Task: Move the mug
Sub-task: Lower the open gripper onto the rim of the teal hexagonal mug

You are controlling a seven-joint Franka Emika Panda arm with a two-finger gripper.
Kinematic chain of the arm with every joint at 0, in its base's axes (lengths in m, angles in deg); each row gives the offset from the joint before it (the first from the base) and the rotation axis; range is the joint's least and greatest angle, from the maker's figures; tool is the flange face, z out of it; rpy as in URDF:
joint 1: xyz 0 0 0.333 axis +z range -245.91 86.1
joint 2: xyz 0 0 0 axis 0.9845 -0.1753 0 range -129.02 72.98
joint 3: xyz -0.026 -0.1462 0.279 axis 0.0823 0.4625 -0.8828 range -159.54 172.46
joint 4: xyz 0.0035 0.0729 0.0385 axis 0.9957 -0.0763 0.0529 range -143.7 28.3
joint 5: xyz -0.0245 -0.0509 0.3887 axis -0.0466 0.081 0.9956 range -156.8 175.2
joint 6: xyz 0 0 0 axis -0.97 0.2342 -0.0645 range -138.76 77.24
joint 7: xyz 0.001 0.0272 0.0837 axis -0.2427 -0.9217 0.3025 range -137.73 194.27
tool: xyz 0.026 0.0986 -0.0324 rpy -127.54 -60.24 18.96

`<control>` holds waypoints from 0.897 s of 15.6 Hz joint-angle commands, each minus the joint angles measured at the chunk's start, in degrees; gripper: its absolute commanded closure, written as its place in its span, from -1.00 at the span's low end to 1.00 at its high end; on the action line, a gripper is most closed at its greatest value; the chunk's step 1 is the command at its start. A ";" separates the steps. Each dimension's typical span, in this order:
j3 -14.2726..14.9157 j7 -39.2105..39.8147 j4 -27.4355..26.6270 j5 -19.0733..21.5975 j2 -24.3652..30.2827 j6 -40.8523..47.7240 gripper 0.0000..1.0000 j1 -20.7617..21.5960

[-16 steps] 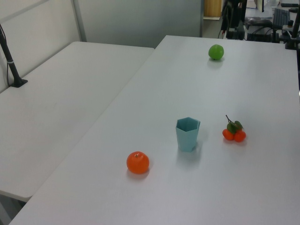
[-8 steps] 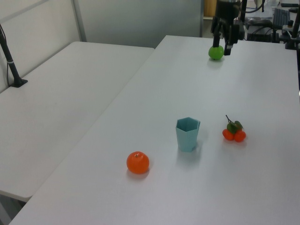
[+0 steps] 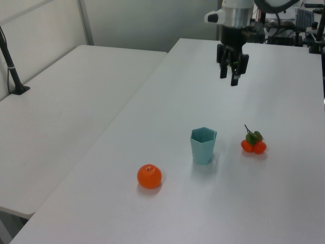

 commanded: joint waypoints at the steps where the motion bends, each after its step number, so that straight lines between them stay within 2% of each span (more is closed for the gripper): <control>1: -0.05 1.70 -3.29 0.33 -1.01 -5.59 -0.41 1.63; 10: -0.93 2.14 -7.42 -0.46 -6.29 -17.45 -0.34 4.09; 14: -1.55 1.79 -7.42 -1.96 -9.19 -20.18 -0.30 4.96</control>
